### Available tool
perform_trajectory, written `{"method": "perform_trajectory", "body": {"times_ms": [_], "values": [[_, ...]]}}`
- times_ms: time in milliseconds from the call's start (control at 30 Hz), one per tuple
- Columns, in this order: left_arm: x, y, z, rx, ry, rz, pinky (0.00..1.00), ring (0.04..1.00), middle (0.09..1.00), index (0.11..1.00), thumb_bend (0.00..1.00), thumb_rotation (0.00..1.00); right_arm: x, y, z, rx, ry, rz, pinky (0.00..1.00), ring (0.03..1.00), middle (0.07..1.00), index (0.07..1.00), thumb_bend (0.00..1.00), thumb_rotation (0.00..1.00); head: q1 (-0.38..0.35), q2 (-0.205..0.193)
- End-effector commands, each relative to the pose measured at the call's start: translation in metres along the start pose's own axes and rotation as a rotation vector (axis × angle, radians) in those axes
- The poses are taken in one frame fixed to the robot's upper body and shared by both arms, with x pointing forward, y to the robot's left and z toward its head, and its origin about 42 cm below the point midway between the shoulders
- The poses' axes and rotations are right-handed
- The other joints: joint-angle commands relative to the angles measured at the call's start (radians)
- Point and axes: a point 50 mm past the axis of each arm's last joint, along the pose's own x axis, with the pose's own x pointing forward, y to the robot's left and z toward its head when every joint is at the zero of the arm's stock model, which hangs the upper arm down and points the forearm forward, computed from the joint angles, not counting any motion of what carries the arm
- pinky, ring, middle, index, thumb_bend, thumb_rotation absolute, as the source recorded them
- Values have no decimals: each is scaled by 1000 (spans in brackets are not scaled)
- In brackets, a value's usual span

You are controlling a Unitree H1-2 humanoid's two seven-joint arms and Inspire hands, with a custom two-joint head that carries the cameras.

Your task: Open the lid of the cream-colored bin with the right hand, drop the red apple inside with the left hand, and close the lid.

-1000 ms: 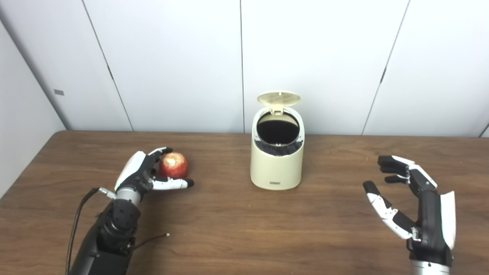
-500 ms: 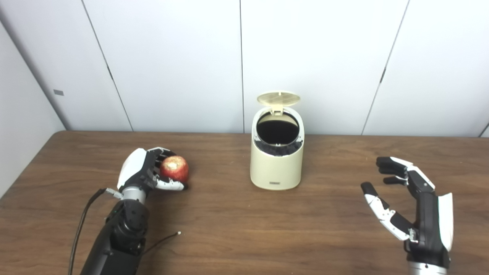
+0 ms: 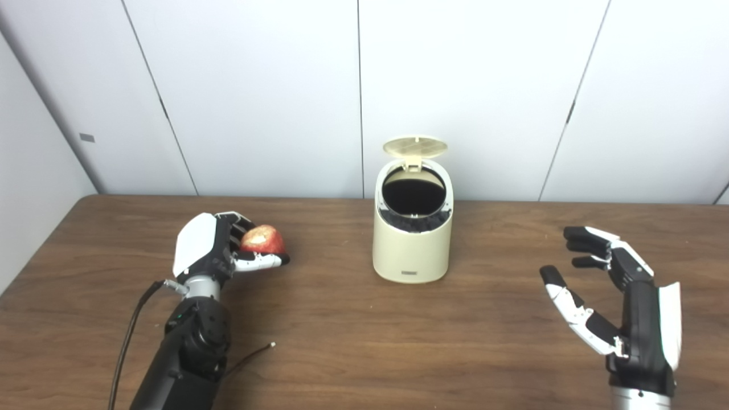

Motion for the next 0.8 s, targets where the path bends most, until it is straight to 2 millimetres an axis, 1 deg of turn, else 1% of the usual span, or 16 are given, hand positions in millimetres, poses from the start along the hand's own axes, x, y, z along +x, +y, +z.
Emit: {"method": "perform_trajectory", "body": {"times_ms": [0, 200, 333, 467, 567, 700, 767], "values": [[10, 22, 16, 9, -64, 70, 362, 436, 496, 490, 505, 0, 7, -3, 13, 21, -66, -14, 562, 656, 674, 651, 267, 280, 3, 1], [7, 28, 20, -7, -86, 68, 377, 454, 499, 479, 505, 0, 6, -1, 10, 9, -61, -15, 543, 644, 663, 648, 271, 311, 3, -2], [-1, 33, 31, -52, -141, 90, 321, 435, 502, 478, 506, 0, 7, 1, 8, 1, -62, -16, 547, 648, 667, 650, 266, 290, 0, -5], [-13, 40, 49, -112, -237, 118, 337, 441, 496, 472, 505, 0, 7, 3, 7, -2, -63, -21, 550, 648, 666, 650, 261, 250, -6, -7], [-22, 46, 62, -162, -312, 138, 339, 441, 488, 477, 505, 0, 8, 6, 7, 12, -59, -24, 557, 652, 669, 650, 264, 239, -10, -11], [-39, 54, 91, -267, -453, 155, 330, 440, 486, 480, 505, 0, 9, 9, 6, -1, -63, -12, 568, 660, 677, 658, 247, 235, -16, -18], [-48, 59, 106, -299, -510, 146, 328, 434, 491, 480, 504, 0, 10, 10, 7, 1, -65, -12, 569, 661, 677, 660, 243, 188, -19, -20]]}}
